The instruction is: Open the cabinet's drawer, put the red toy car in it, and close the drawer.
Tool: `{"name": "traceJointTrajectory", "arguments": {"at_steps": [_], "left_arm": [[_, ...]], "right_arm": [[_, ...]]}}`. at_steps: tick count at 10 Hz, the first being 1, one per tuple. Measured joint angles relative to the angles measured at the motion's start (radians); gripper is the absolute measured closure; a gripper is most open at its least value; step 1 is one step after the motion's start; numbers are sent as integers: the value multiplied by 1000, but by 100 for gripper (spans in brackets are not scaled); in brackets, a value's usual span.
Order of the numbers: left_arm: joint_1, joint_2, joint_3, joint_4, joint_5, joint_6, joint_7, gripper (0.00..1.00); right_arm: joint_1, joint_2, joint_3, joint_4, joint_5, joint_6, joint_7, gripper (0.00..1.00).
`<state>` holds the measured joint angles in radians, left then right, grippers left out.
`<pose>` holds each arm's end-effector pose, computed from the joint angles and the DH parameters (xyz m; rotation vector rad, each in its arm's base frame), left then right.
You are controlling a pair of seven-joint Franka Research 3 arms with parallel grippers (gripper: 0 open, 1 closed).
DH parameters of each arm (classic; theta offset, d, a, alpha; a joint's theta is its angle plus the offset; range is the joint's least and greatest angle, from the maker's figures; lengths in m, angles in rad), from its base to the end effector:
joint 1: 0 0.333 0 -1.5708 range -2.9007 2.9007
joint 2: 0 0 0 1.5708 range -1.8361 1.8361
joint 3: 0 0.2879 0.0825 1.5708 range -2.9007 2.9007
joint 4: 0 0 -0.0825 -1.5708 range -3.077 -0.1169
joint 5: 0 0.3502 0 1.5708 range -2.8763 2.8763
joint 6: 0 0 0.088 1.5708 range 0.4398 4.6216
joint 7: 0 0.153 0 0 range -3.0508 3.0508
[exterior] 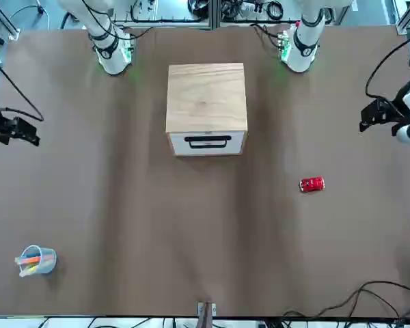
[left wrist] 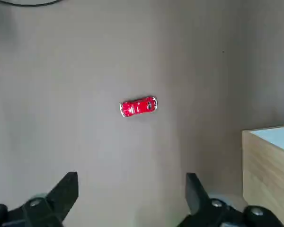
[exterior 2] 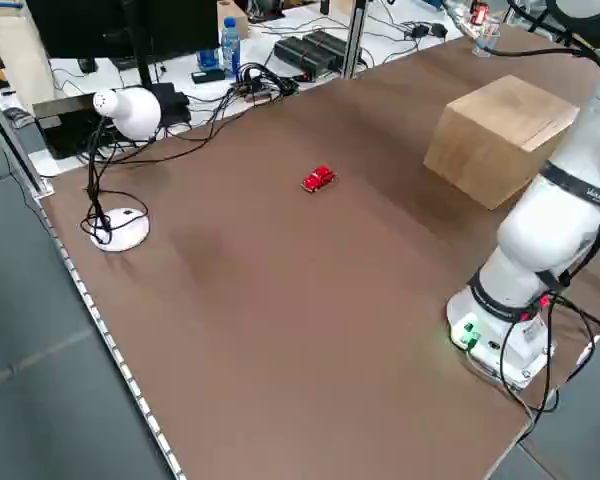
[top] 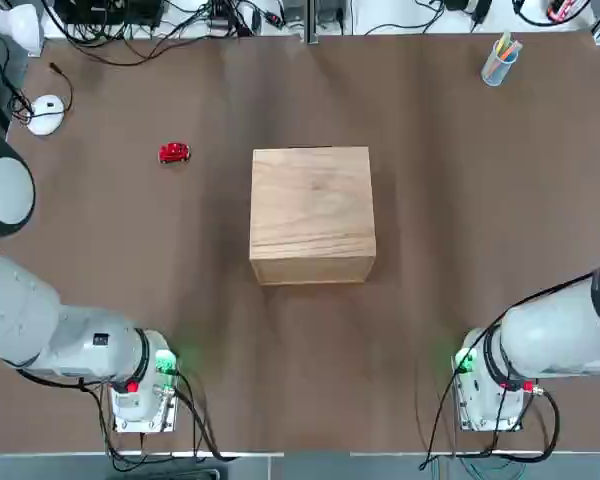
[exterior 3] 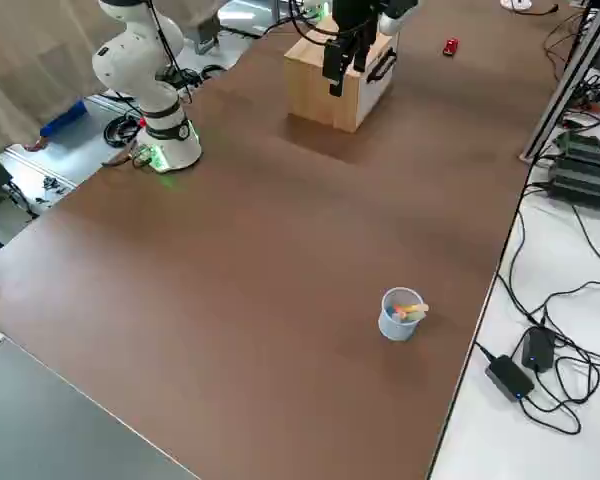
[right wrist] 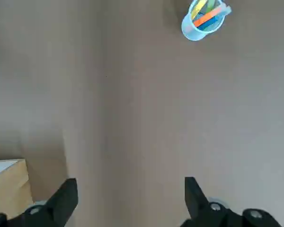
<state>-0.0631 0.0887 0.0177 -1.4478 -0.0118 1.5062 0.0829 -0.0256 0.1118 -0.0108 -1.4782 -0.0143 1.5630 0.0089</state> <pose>0.5375 -0.0267 0.5513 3.1240 -0.2017 -0.0471 0.5492 -0.0219 0.5304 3.1254 -0.0706 -0.0425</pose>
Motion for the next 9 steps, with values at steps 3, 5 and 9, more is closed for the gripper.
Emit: {"name": "traceJointTrajectory", "arguments": {"at_steps": [3,5,9], "left_arm": [[0,0,0,0,0,0,0,0],[0,0,0,0,0,0,0,0],[0,1,0,0,0,0,0,0]], "right_arm": [[0,-10,1,-21,1,-2,0,0],[1,-10,5,-25,1,-2,0,0],[9,-12,10,-25,1,-2,-1,0]]}}
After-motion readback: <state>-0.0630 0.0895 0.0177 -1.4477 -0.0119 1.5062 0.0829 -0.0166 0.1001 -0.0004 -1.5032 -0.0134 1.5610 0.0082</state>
